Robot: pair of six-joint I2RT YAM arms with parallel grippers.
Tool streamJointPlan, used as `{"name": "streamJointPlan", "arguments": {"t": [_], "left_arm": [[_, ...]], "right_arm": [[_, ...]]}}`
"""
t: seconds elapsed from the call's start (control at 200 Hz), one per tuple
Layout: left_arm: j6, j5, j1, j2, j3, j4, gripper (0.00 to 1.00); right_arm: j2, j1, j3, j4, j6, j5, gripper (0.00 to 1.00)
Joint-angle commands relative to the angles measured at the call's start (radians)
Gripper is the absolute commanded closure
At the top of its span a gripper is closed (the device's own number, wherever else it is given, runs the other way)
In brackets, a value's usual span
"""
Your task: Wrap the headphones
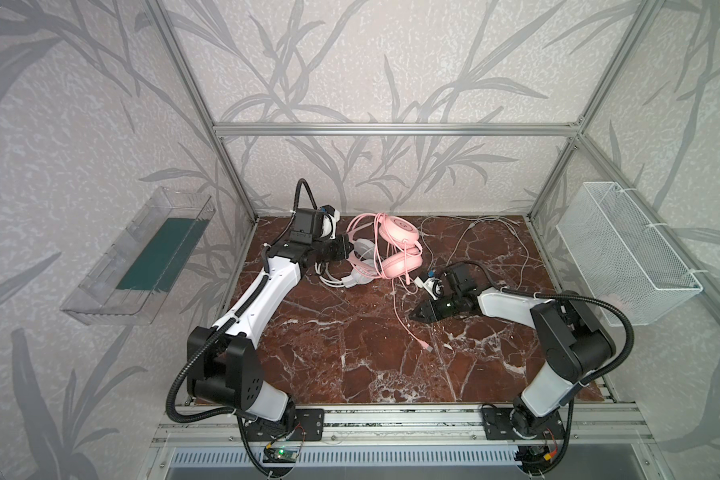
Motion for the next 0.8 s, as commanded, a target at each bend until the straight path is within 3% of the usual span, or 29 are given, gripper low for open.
{"name": "streamJointPlan", "arguments": {"t": [0.0, 0.155, 0.24, 0.45, 0.595, 0.795], "left_arm": [[-0.047, 0.060, 0.004, -0.042, 0.002, 0.070, 1.00], [-0.047, 0.054, 0.006, -0.052, -0.011, 0.072, 1.00], [-0.057, 0.051, 0.009, -0.055, -0.020, 0.083, 1.00], [-0.077, 0.060, 0.015, -0.066, -0.026, 0.095, 1.00], [-0.078, 0.089, 0.021, -0.067, -0.020, 0.086, 1.00], [-0.073, 0.101, 0.022, -0.074, -0.013, 0.070, 1.00]], "right_arm": [[-0.009, 0.015, 0.005, -0.042, -0.011, 0.056, 0.55], [-0.008, 0.072, 0.046, -0.072, -0.028, 0.109, 0.54], [-0.008, 0.114, 0.059, -0.093, -0.034, 0.193, 0.54], [-0.113, 0.118, -0.056, 0.103, 0.021, 0.337, 0.55], [-0.181, 0.065, -0.121, 0.228, -0.003, 0.324, 0.49], [-0.106, -0.002, -0.051, 0.329, -0.076, 0.189, 0.46]]}}
